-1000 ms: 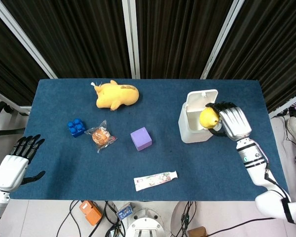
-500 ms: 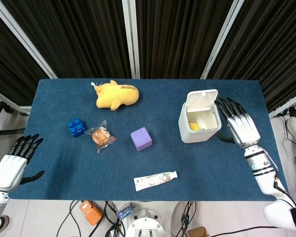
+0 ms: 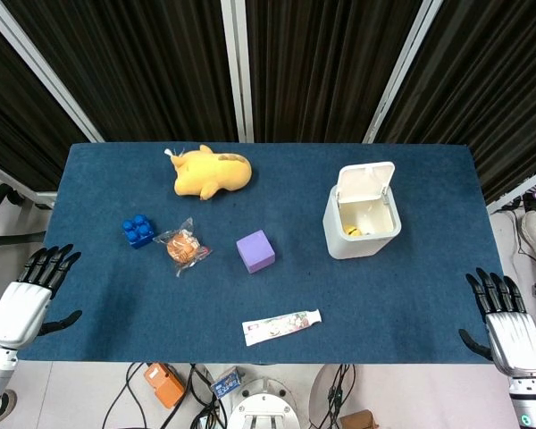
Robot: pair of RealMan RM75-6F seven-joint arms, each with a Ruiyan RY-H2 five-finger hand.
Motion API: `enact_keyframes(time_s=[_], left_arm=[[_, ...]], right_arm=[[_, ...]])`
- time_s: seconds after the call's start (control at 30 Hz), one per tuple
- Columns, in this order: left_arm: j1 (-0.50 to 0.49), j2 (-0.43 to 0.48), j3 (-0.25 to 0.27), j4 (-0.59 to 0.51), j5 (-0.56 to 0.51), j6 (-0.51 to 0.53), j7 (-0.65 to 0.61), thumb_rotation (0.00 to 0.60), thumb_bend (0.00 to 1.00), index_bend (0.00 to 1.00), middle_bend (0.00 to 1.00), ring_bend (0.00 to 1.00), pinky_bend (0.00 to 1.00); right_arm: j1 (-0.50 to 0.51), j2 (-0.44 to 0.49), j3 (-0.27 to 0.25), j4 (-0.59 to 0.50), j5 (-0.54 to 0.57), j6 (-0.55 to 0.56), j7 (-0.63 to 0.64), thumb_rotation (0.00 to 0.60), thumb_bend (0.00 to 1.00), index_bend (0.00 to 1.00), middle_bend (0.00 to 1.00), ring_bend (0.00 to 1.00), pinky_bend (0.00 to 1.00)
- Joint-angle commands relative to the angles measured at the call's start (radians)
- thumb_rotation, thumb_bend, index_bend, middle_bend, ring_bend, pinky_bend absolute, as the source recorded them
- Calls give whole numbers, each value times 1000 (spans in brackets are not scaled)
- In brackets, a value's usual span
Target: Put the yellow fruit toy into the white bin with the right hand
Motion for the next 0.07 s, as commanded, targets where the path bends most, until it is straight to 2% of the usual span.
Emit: enact_keyframes(time_s=[0.03, 0.07], left_arm=[[0, -3, 1, -1, 1, -2, 8, 600, 117, 0, 0, 0, 33], [0, -4, 1, -1, 1, -3, 11, 600, 117, 0, 0, 0, 33]], right_arm=[[-19, -10, 12, 19, 4, 13, 13, 600, 362, 0, 0, 0, 0], [-21, -13, 18, 20, 4, 18, 3, 600, 362, 0, 0, 0, 0]])
